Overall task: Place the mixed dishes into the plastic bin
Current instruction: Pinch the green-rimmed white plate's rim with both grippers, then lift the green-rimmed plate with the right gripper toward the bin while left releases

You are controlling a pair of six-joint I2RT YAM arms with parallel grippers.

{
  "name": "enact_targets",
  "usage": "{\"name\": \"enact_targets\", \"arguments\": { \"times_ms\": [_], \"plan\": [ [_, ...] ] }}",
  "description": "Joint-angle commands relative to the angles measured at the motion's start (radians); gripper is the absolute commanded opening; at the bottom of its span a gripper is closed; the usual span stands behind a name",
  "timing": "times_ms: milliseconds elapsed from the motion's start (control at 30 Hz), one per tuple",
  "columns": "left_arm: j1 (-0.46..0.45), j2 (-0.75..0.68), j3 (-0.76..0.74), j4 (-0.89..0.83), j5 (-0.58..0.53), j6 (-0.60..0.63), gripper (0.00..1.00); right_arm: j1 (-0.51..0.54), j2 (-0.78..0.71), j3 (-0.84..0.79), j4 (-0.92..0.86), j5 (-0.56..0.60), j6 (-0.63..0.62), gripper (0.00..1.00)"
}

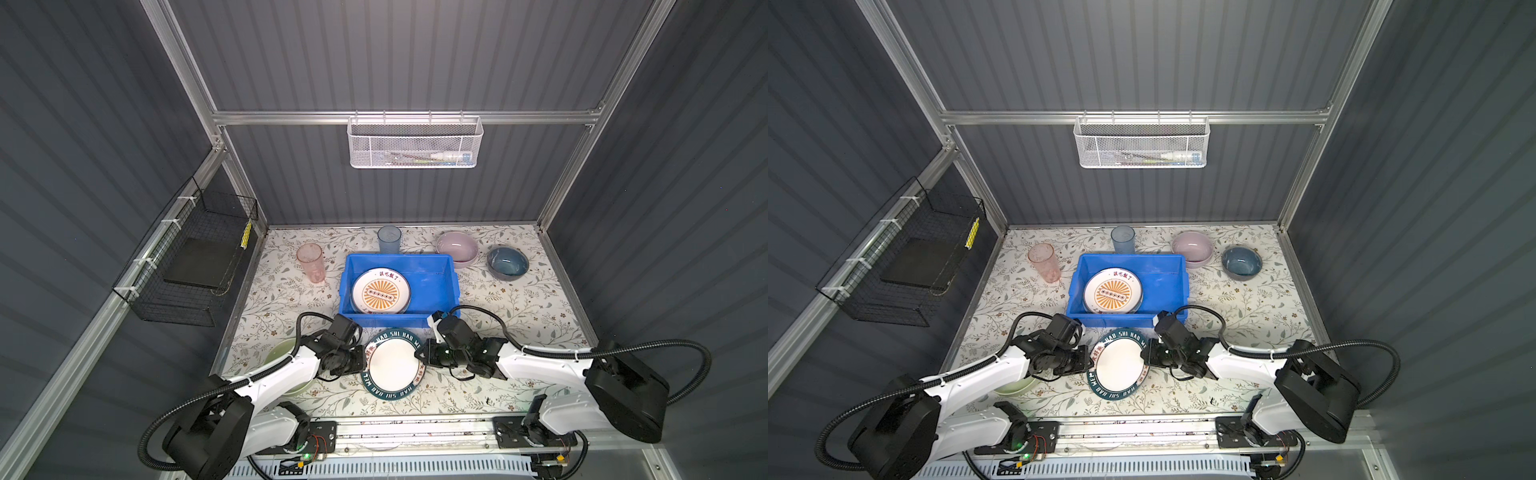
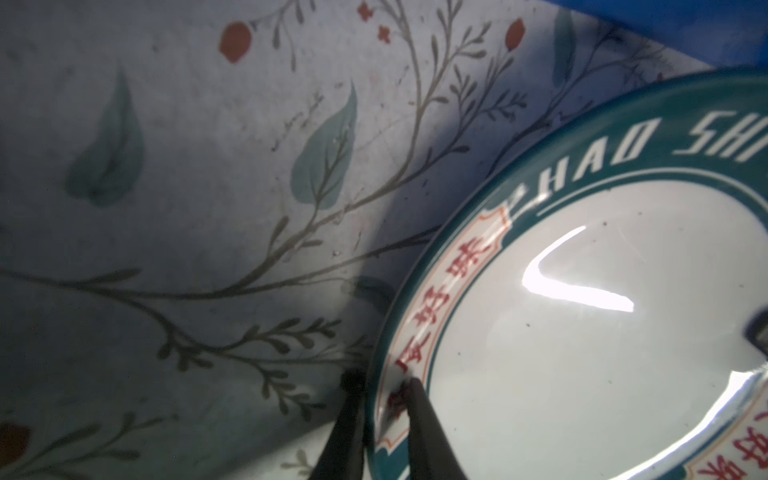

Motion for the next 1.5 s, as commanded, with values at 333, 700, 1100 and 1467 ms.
{"name": "enact_targets", "arguments": {
  "times_ms": [333,700,1100,1467],
  "plan": [
    [-0.007,-0.101,0.104,-0.214,-0.076,0.042,0.38,0.006,-0.055,0.061,-0.17,0.0,-0.031,0.05],
    [-0.006,-0.19,0.199,-0.344,-0.145,0.036,0.54,-0.028,-0.198,0.215,-0.489,0.021,-0.184,0.06],
    [-0.006,-0.267,0.302,-0.479,-0.265,0.053,0.72,-0.284,-0.306,0.276,-0.496,-0.191,-0.27,0.06],
    [-0.006,-0.283,0.365,-0.519,-0.273,0.088,0.83,-0.387,-0.107,0.509,-0.464,-0.177,-0.386,0.07]
  ]
}}
